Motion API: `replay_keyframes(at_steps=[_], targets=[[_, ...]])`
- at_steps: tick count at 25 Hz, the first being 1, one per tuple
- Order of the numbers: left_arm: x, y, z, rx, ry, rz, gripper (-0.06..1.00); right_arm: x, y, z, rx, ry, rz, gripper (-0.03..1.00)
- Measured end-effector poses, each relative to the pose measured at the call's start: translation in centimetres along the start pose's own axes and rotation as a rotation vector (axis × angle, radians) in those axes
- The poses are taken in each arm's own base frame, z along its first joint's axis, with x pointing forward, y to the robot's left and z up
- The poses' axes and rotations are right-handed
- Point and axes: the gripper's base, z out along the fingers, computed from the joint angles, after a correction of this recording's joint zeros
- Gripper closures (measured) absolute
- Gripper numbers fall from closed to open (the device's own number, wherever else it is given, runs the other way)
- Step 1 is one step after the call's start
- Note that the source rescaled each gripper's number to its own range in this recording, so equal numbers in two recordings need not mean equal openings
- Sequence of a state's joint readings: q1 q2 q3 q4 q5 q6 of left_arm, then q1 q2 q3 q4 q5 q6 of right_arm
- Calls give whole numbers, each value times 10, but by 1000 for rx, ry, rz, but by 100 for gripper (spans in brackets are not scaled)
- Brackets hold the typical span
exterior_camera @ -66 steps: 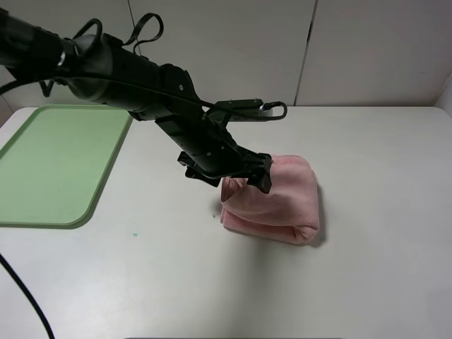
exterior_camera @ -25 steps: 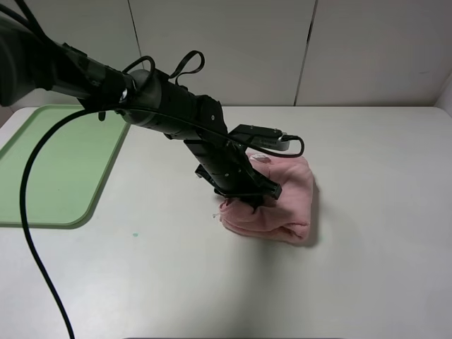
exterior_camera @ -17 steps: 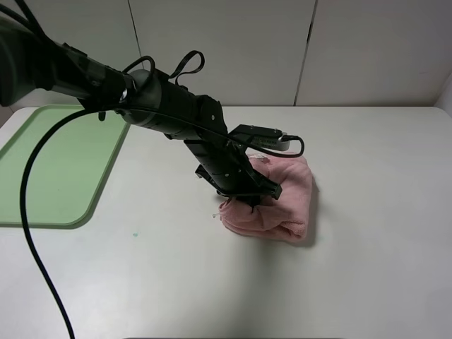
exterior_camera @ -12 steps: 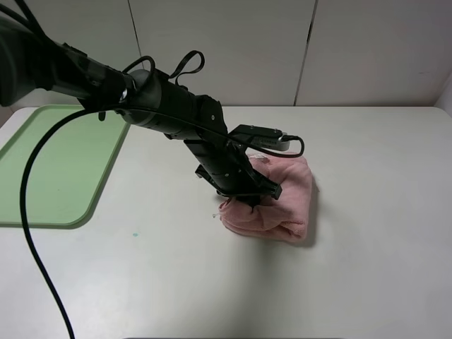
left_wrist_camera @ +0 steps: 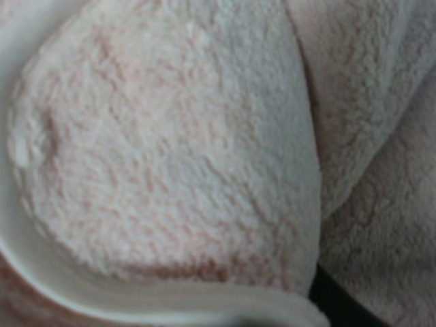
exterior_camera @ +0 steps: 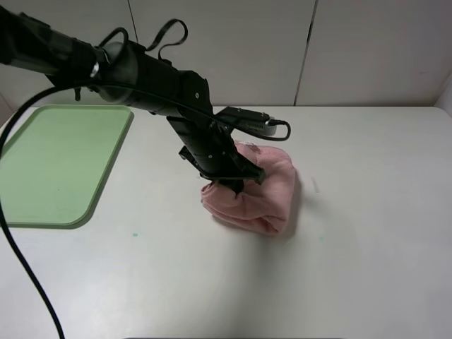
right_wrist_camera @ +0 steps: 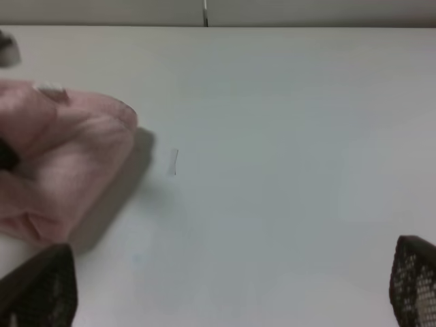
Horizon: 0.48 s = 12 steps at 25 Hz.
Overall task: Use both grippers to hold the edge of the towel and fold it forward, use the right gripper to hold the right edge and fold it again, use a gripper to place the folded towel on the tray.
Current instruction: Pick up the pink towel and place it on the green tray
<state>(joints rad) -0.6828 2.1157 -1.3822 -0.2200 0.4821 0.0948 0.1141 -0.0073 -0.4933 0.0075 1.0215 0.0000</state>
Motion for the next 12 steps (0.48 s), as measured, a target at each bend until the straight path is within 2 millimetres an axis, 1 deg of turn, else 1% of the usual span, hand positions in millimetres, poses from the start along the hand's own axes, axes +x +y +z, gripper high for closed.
replay_keyframes(at_steps=[6,12], targets=[[-4,30,-34,-59,-5,-7,71,0,0,0,0,0,0,-3],[1,71,-59,-121,14,-60,71,0,0,0,0,0,0,-3]])
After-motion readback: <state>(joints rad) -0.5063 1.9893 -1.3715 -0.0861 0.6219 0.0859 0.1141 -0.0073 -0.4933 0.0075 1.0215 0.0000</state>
